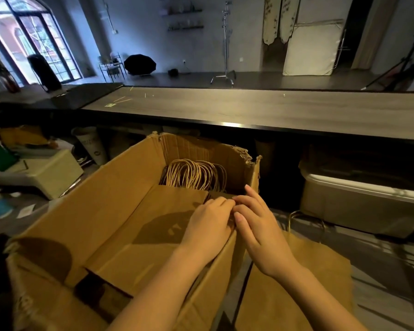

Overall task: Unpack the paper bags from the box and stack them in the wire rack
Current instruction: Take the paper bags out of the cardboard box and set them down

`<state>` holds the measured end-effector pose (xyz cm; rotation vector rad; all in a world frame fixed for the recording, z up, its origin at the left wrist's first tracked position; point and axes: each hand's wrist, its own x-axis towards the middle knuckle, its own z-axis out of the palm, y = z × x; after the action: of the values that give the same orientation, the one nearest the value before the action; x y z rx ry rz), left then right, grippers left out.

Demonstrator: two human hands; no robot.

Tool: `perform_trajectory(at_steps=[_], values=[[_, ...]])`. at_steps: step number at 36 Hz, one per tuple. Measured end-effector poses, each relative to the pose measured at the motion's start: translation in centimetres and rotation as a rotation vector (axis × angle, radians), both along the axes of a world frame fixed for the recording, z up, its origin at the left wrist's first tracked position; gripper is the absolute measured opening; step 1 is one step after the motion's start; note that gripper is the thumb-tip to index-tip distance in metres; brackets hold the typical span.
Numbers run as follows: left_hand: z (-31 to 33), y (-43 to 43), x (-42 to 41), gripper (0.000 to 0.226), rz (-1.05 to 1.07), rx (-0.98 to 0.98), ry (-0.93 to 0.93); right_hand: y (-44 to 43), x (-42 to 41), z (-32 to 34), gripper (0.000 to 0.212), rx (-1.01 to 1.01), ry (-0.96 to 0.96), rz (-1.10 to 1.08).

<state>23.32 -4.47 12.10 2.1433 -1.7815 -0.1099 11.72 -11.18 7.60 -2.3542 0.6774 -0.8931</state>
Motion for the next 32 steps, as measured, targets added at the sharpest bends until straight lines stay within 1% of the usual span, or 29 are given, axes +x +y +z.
perform_trajectory(at_steps=[5, 7, 9, 12, 14, 16, 19, 23, 27, 32], values=[[0.1, 0.0, 0.2, 0.036, 0.016, 0.022, -0.026, -0.1, 0.1, 0.5, 0.058, -0.016, 0.027, 0.007], [0.2, 0.1, 0.5, 0.037, 0.026, 0.048, -0.050, -0.3, 0.1, 1.0, 0.055, -0.054, 0.074, 0.015], [0.4, 0.1, 1.0, 0.039, 0.033, 0.096, -0.088, -0.5, 0.2, 1.6, 0.055, -0.110, 0.157, 0.031], [1.0, 0.0, 2.1, 0.048, 0.044, 0.244, -0.191, -1.1, 0.4, 3.0, 0.059, -0.200, 0.311, 0.060], [1.9, 0.0, 2.9, 0.050, 0.046, 0.301, -0.220, -1.7, 0.8, 4.2, 0.049, -0.249, 0.421, 0.082], [2.8, 0.0, 3.8, 0.050, 0.050, 0.305, -0.246, -2.2, 1.6, 5.5, 0.044, -0.307, 0.516, 0.115], [3.7, 0.3, 5.6, 0.051, 0.073, 0.299, -0.329, -2.9, 3.2, 7.1, 0.050, -0.390, 0.636, 0.161], [3.7, 1.0, 8.5, 0.051, 0.112, 0.298, -0.345, -3.6, 6.3, 7.2, 0.058, -0.464, 0.759, 0.196], [2.8, 1.7, 11.3, 0.051, 0.149, 0.333, -0.328, -3.6, 9.4, 6.3, 0.068, -0.474, 0.896, 0.214], [1.1, 2.5, 13.3, 0.048, 0.153, 0.360, -0.284, -3.0, 12.7, 5.2, 0.079, -0.357, 1.069, 0.243]])
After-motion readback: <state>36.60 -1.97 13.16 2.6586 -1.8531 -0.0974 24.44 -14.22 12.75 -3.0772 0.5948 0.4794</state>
